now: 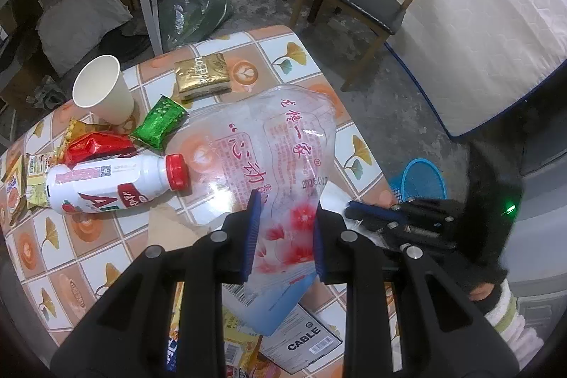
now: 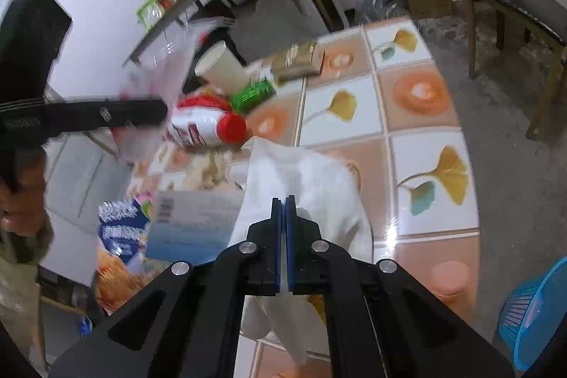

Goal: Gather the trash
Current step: 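Lift the plastic bag with the left tool while the right tool lifts the white cloth, then carry the bag and cloth over the blue wastebasket and release both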

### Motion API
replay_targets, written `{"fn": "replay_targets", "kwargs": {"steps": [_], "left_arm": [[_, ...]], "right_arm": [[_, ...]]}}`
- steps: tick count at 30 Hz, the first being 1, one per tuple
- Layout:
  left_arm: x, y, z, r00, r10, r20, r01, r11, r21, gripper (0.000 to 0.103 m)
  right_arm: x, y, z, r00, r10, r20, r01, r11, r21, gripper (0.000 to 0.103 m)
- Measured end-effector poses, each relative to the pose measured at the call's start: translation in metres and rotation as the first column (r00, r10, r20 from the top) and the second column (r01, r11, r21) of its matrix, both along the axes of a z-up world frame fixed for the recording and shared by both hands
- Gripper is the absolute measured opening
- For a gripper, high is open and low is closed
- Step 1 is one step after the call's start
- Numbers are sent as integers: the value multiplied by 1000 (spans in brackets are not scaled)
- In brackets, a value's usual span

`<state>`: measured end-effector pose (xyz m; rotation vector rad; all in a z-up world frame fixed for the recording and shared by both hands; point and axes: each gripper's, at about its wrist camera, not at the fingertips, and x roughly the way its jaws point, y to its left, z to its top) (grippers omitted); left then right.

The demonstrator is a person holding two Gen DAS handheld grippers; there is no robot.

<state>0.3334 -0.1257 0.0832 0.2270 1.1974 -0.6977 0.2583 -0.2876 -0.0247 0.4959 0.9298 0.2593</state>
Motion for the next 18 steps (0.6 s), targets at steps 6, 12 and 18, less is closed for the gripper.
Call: {"fn": "replay_targets", "kwargs": {"steps": [6,12,18], "left_arm": [[-8,0,8,1000,3,7,-3,1000,-17,24],[-26,-15,19,999,-35,-12,34,997,-67,24],[-62,-72,17,987,-152,-44,147,984,-98,24]], "right_arm": [[-27,-27,35,995,-67,81,62,997,53,3],[-81,-65,63,975,-160,154,150,986,77,3],[-150,-119,74,931,-314,186,303,949,86,3]]}}
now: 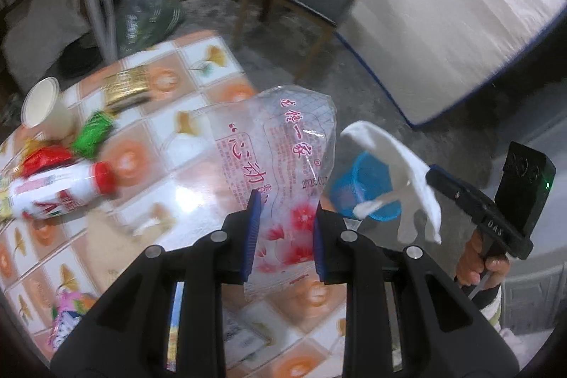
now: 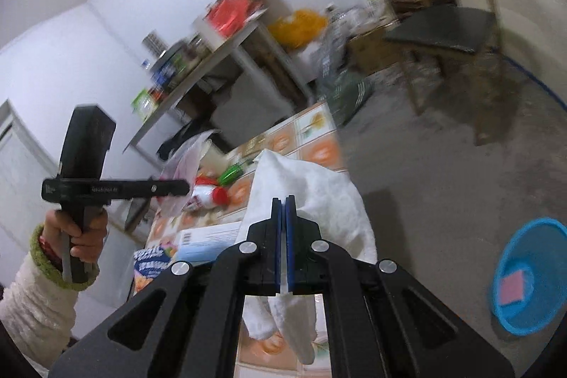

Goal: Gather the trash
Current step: 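Carry the bag and cloth over the blue wastebasket and release both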

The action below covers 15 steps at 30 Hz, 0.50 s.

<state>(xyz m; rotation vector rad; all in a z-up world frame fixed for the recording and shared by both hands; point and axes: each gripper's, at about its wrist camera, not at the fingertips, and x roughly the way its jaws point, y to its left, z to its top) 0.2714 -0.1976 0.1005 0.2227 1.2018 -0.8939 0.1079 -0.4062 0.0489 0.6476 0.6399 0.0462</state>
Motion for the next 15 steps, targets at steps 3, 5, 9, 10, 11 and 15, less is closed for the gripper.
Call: {"fn": "replay_targets", "kwargs": {"steps": [3,5,9,10,11,15], "left_arm": [[-24,-44,-9,996,-81,-22,81,997,-6,24],[-45,-80,-21,989,-144,-47,144,990,-8,24],[-89,-150,-61,960,-244,-137,244,970,-16,24],[-98,-162,-70,953,-260,-156,261,965,-16,24],[-112,-182,-86,941,-282,-187,284,959,-16,24],[-146,-238,-140,905,-317,-282,329,944,-6,24]], "right_arm": [[-44,-35,-2,995,-103,5,103,995,9,3],[-76,-60,-9,984,-179,0,179,984,20,3],[-127,-99,-34,956,-292,-33,293,954,60,3],[-141,-110,-44,945,-323,-52,326,942,74,3],[-153,-119,-55,935,-349,-71,354,931,90,3],[-196,-158,-102,883,-440,-161,462,875,143,3]]}}
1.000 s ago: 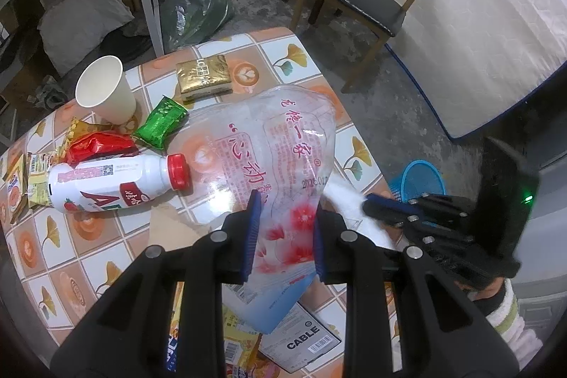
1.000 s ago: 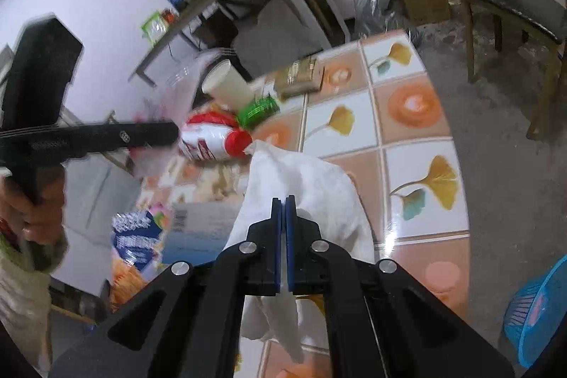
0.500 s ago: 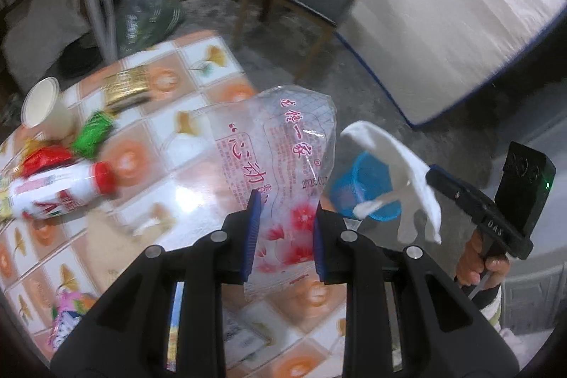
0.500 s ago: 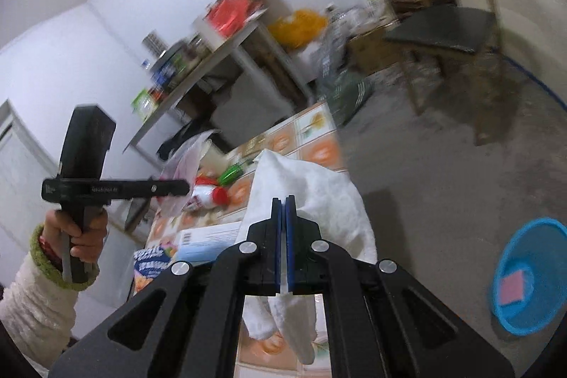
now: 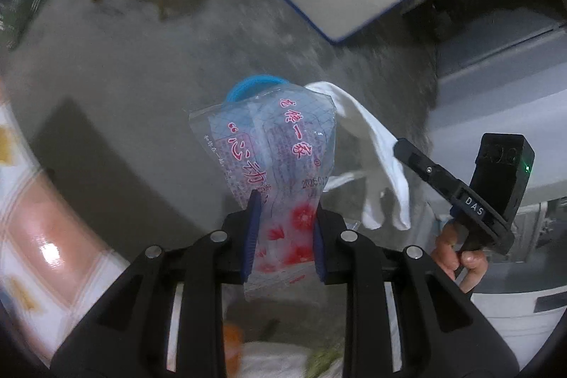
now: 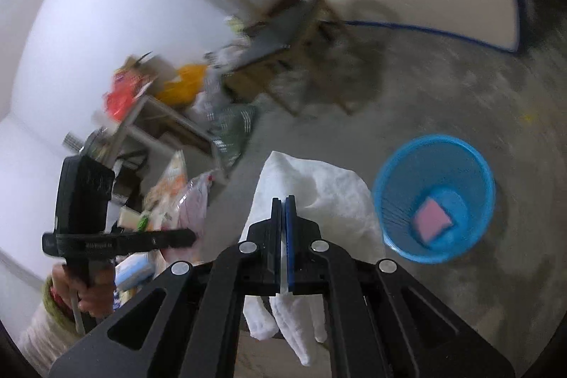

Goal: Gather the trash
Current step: 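Carry the bag and cloth over the blue wastebasket and release both, then move the right tool back to the table toward the blue box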

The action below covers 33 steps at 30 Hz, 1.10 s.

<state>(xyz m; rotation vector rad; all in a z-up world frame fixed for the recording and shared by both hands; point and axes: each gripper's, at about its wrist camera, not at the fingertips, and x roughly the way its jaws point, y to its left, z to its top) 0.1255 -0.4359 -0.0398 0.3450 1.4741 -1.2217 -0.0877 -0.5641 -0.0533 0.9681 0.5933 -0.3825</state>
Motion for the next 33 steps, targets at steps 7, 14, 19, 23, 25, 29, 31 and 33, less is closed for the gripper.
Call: {"fn": "replay_targets", "kwargs": {"steps": [7,14,19,23,25,29,31,33], "left_arm": [[-39,-80,-92,993,-22,-114,30,997,70,25],[-44,-125,-134,986,32,-165,-19,997,80,46],[-39,-132,-137,973,110,-204,-96,992,80,57],[-37,-124,-125,968,104,-230,-101,995,25,60],[-37,-122,-121,970,91,-225,-91,996,10,60],[-30,-112,-118,963,121,-240,-126,992,-6,60],[-29,-104,-114,957,134,-258,-142,990,-14,60],[-30,-97,-108,959,124,-255,-135,990,-28,60]], "right_arm": [[-40,-52,-71,992,-111,-67,118,986,116,3],[-40,-107,-121,983,-178,-54,185,958,217,6],[-33,-133,-154,965,-238,-107,260,923,283,19],[-42,-131,-161,957,-266,-114,288,914,287,21],[-48,-123,-160,959,-264,-106,284,916,282,21],[-59,-112,-152,960,-261,-105,279,927,249,21],[-67,-106,-144,960,-260,-101,277,933,228,21],[-73,-98,-131,961,-257,-100,272,943,191,27]]}}
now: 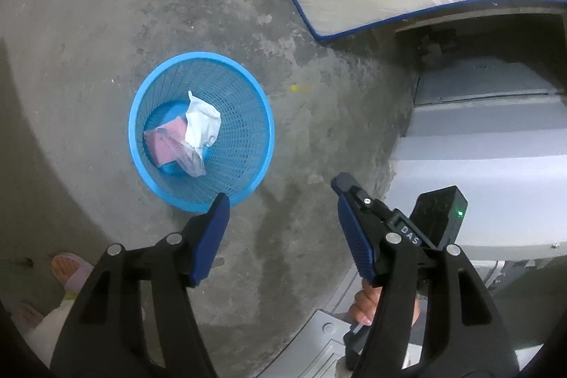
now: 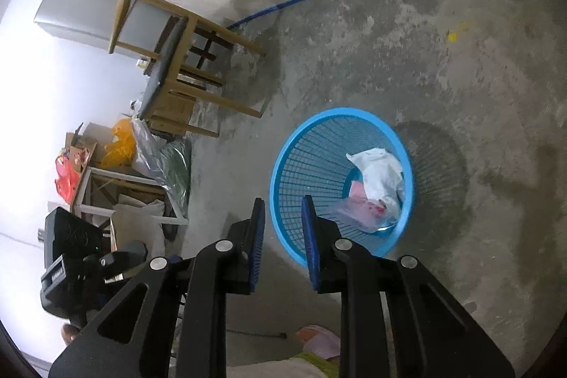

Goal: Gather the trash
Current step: 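Move the right tool back to the table toward the blue box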

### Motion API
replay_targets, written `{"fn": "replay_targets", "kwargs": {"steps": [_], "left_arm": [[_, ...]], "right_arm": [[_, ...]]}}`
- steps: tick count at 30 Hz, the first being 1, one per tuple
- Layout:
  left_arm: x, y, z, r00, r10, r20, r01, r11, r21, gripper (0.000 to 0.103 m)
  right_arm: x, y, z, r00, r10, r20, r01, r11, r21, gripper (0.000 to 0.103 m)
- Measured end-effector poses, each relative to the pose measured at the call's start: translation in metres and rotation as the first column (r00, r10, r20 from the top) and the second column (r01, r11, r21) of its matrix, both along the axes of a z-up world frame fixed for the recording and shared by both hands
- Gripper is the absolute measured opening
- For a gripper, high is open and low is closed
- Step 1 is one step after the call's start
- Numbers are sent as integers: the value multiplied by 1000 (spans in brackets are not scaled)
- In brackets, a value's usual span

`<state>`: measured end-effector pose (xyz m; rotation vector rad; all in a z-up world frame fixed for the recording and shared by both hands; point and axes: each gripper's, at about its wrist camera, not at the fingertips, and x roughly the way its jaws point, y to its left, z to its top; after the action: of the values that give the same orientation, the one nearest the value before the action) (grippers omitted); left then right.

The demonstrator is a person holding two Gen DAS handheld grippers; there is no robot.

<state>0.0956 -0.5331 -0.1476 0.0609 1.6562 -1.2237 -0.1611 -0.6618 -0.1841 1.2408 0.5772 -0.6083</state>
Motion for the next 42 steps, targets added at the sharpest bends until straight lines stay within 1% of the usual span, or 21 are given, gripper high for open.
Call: {"fn": "replay_targets", "kwargs": {"steps": [2,6,9,11,14,17,18,20,21,22,24,27,30,31,33,35,36,37,40,42], "left_arm": [[0,10,8,1000,-4,4,4,1000,-17,60],[6,42,32,1000,5,-5,-5,997,-72,60],[12,74,56,1000,15,1,-15,994,-112,60],[16,100,73,1000,31,2,-30,989,-146,60],[23,137,96,998,59,17,-55,981,-186,61],[34,191,124,992,119,35,-108,965,-238,63],[38,204,130,990,136,42,-121,961,-248,63],[46,242,147,980,187,66,-163,949,-271,63],[50,260,153,974,212,75,-184,943,-279,64],[53,276,159,968,237,86,-205,937,-283,64],[58,310,172,951,287,116,-244,925,-292,64],[65,361,191,919,359,162,-298,903,-309,64],[70,408,207,887,420,195,-343,879,-332,65],[73,426,213,872,445,203,-363,867,-341,65],[78,454,220,850,483,209,-394,848,-355,66],[83,481,225,828,518,217,-424,830,-362,67],[87,496,227,815,536,221,-441,820,-365,67],[91,510,228,803,552,226,-457,812,-363,67],[100,536,231,771,592,233,-497,789,-361,67],[106,545,233,751,612,249,-514,778,-362,67]], "right_arm": [[-3,8,13,1000,10,-13,-11,999,-36,39],[2,28,40,995,59,-76,-67,991,-112,49],[14,52,66,984,117,-137,-141,974,-177,61],[22,72,86,973,149,-178,-190,953,-238,72],[35,101,111,953,187,-237,-255,919,-300,78],[50,129,137,936,211,-282,-304,888,-345,84],[58,141,149,927,225,-298,-330,869,-369,85],[71,163,168,919,245,-309,-362,834,-416,91],[75,171,175,917,248,-311,-369,822,-434,92],[85,187,186,913,257,-318,-386,798,-463,94],[102,211,202,906,273,-324,-408,766,-496,95],[126,242,219,891,341,-299,-451,725,-520,96],[154,280,238,860,442,-254,-506,676,-536,96],[161,289,242,849,473,-235,-520,671,-529,96],[174,303,248,822,540,-179,-550,673,-495,96],[188,315,252,788,608,-99,-584,685,-435,96],[198,320,252,767,640,-43,-603,696,-389,96],[203,325,251,753,657,-8,-616,701,-359,96],[230,337,239,711,690,137,-661,722,-204,96],[242,343,227,697,686,211,-678,725,-117,96]]}}
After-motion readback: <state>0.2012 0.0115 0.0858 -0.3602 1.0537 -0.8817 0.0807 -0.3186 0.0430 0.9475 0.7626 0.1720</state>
